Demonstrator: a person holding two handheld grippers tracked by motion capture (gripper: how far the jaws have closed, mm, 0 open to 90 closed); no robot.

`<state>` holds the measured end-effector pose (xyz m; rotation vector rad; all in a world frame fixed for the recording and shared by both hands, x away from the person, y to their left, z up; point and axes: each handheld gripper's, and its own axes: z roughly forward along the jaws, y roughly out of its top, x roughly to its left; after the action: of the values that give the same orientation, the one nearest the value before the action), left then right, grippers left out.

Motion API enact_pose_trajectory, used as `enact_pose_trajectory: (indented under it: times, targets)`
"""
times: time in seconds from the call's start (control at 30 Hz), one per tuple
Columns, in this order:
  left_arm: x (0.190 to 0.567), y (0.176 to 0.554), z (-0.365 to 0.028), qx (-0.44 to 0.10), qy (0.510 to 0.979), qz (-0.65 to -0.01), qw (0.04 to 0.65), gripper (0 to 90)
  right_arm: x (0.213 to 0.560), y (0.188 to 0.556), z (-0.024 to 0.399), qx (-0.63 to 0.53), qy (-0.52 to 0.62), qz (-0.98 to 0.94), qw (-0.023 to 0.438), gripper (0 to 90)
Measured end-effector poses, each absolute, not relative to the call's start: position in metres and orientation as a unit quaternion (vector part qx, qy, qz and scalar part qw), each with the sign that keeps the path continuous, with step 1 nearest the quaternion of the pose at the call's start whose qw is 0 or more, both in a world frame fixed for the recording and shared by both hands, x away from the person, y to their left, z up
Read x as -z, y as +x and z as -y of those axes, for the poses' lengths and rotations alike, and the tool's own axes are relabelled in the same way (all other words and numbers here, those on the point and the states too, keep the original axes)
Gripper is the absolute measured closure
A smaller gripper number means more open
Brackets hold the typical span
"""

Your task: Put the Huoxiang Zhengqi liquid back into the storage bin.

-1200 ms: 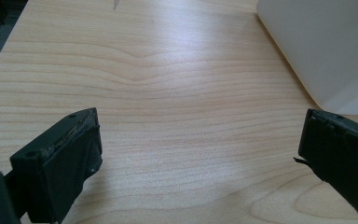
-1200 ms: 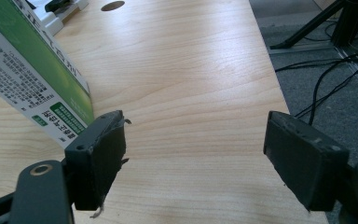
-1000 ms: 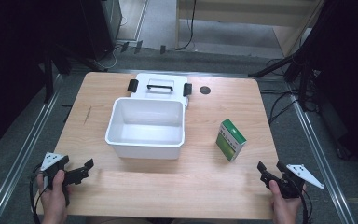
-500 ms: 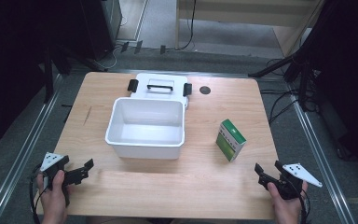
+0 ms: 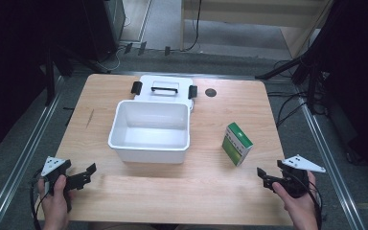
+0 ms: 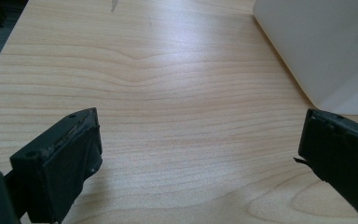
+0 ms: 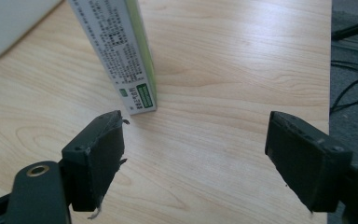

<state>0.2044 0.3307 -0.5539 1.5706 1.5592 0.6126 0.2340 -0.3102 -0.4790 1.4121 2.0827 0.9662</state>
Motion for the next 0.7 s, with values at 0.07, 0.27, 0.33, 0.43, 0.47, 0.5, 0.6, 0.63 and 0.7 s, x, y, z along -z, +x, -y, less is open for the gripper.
enact_pose_trajectory:
  times: [0.07,0.27,0.33,0.43,0.47,0.5,0.6,0.63,0.7]
  targets:
    - [0.554,0.204,-0.331,-0.243,0.624,-0.619,0.410,0.3,0.477,0.236,0.308,-0.339,0.507,-0.761,0.222,19.7]
    - [0.554,0.204,-0.331,-0.243,0.624,-0.619,0.411,0.3,0.461,0.250,0.296,-0.273,0.502,-0.793,0.212,19.9]
    - [0.554,0.204,-0.331,-0.243,0.623,-0.619,0.411,0.3,0.458,0.254,0.293,-0.255,0.504,-0.801,0.198,19.9]
    - [0.554,0.204,-0.331,-0.243,0.623,-0.619,0.411,0.3,0.455,0.258,0.291,-0.241,0.500,-0.811,0.186,19.9]
    - [0.554,0.204,-0.331,-0.243,0.624,-0.619,0.411,0.3,0.453,0.262,0.287,-0.226,0.496,-0.821,0.170,19.8]
    - [0.554,0.204,-0.331,-0.243,0.624,-0.619,0.411,0.3,0.453,0.262,0.287,-0.226,0.496,-0.821,0.170,19.8]
    - [0.554,0.204,-0.331,-0.242,0.625,-0.619,0.410,0.3,0.451,0.268,0.282,-0.193,0.490,-0.836,0.156,19.7]
    - [0.554,0.204,-0.331,-0.242,0.625,-0.619,0.410,0.3,0.450,0.270,0.279,-0.180,0.491,-0.838,0.154,19.7]
    - [0.554,0.204,-0.331,-0.243,0.624,-0.619,0.411,0.3,0.447,0.274,0.275,-0.162,0.489,-0.844,0.146,19.7]
